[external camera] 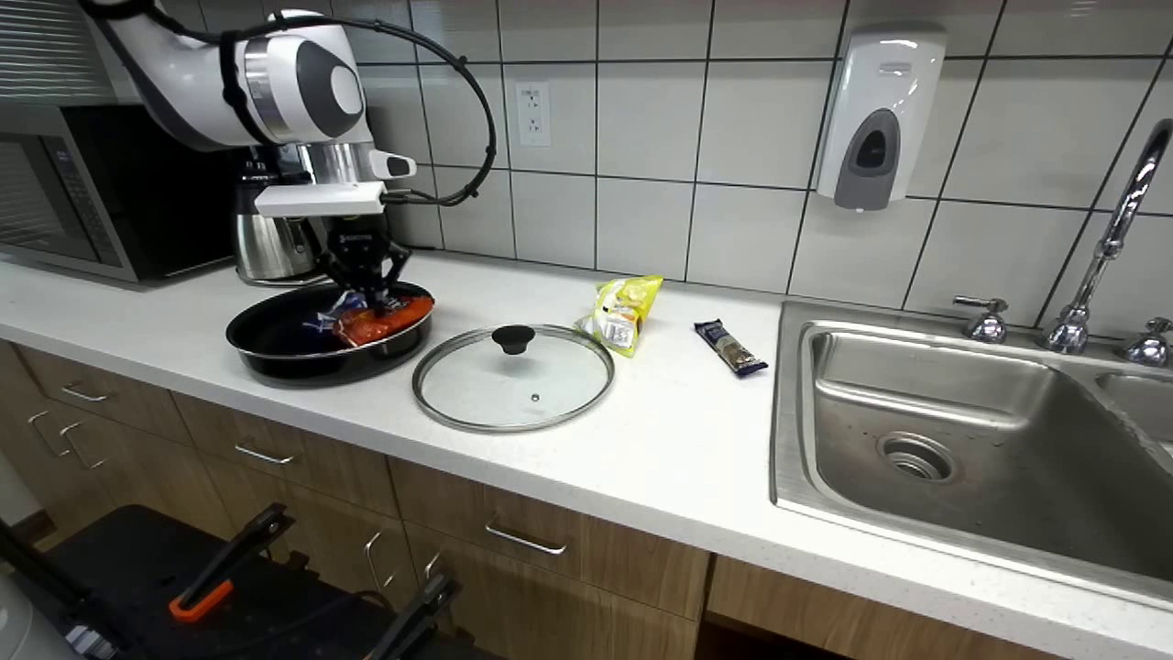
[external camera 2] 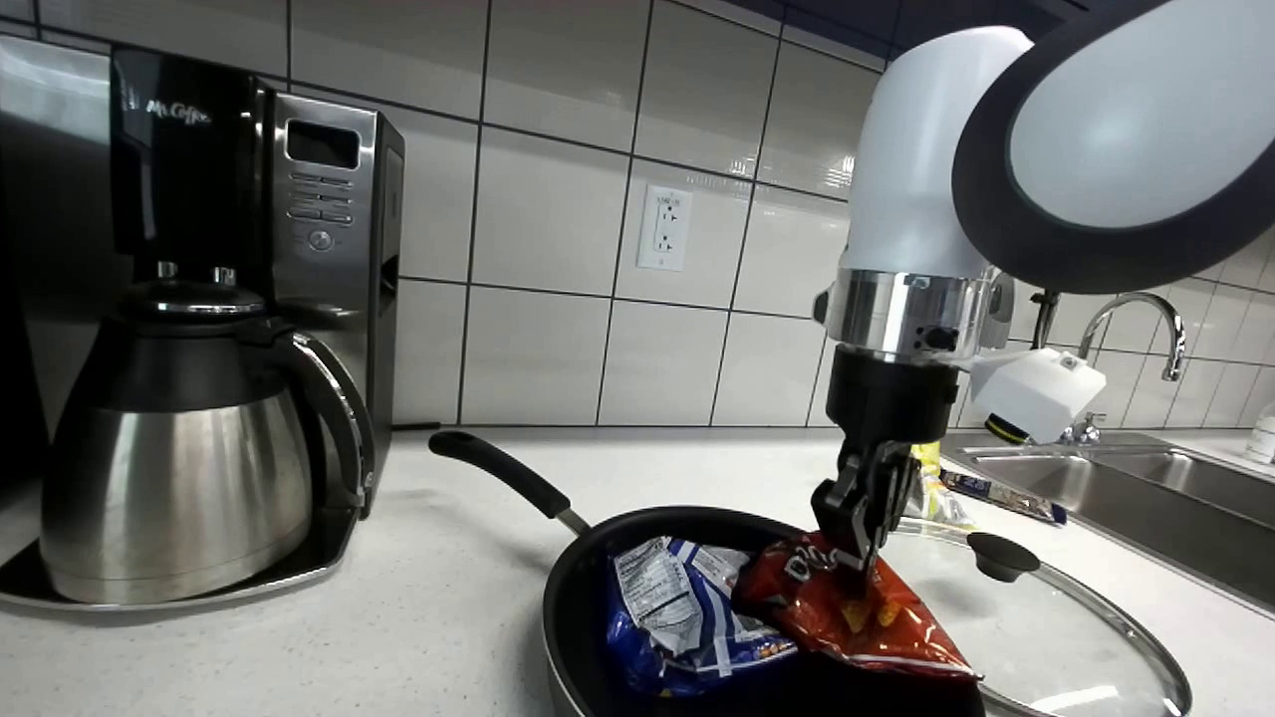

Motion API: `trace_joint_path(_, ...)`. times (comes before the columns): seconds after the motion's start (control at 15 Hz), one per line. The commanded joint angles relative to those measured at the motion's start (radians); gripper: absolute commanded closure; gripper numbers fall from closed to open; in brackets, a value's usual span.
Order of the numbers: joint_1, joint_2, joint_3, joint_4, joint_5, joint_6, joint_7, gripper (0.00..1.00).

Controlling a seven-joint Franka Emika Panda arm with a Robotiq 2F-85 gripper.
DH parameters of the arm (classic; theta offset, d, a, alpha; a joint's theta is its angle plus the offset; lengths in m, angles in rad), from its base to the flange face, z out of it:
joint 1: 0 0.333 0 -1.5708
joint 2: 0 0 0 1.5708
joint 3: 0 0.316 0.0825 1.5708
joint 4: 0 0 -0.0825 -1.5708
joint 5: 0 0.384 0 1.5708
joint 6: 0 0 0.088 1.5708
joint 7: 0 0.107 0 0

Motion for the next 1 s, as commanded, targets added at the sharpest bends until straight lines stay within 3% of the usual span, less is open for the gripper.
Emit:
trace_joint_path(0.0,-0.02,0.039,0.039,0.049,0.039,-0.008,-0.074,1.0)
trace_joint_path(0.93,-0.04,0.127,0.003,0.131,0.019,-0.013,-0.07,1.0)
